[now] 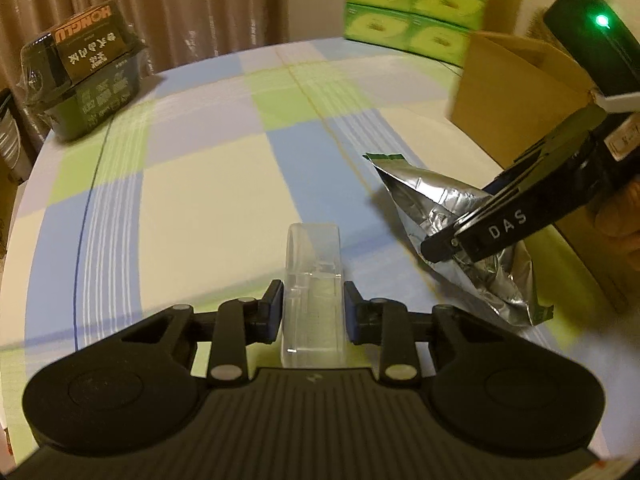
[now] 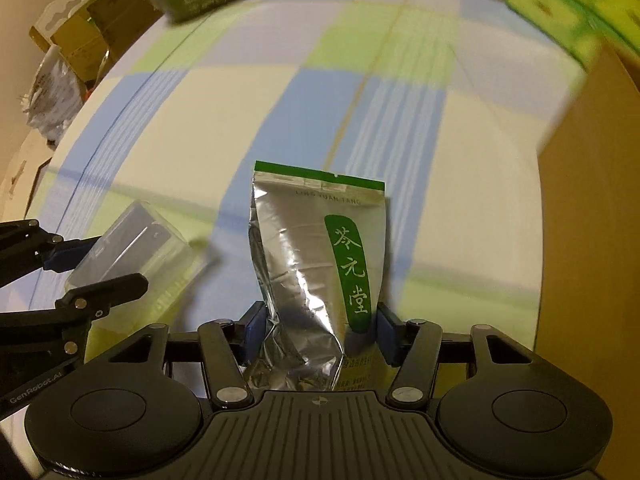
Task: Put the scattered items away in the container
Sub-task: 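Lift the clear case with the left gripper while the right lifts the tea pouch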
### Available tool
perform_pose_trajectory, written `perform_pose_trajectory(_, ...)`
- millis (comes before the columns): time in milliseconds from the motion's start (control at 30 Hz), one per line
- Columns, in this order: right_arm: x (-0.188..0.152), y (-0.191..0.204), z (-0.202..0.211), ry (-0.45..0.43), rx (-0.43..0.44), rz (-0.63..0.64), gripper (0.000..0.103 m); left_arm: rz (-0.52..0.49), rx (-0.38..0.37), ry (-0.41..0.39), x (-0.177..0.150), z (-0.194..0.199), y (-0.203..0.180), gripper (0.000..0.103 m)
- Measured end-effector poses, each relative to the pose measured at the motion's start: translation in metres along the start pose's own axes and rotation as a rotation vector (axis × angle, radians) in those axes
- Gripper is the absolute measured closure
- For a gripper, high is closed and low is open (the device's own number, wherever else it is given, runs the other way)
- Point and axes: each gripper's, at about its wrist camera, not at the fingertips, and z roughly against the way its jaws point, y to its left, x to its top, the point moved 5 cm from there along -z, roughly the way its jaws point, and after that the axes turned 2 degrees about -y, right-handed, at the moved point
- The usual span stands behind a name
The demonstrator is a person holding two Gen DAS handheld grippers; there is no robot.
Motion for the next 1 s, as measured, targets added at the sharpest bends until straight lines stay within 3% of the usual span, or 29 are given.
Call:
perform_pose_trajectory(200, -0.081, 0.007, 0.036, 0.014, 0.036, -0.051, 0.050, -0.021, -0.039, 0.027, -0.048, 0.051, -0.044, 0.077)
perform_pose_trajectory(467, -0.166, 0.026, 0.071, -0.005, -0.019, 0.023, 0.049, -0.019, -0.068, 0.076, -0.108, 0.094, -0.095, 0.077)
perform_pose_trajectory(700, -0.199, 0.037, 0.069, -0.035, -0.026, 0.027, 0.030, 0.001, -0.043, 0.079, -0.120, 0.106, -0.108, 0.076)
perform_pose_trajectory(1000, -0.207, 0.035, 0.064, -0.032, -0.048, 0.058, 0.018, -0.012, -0.024, 0.100, -0.116, 0.100, -0.104, 0.063)
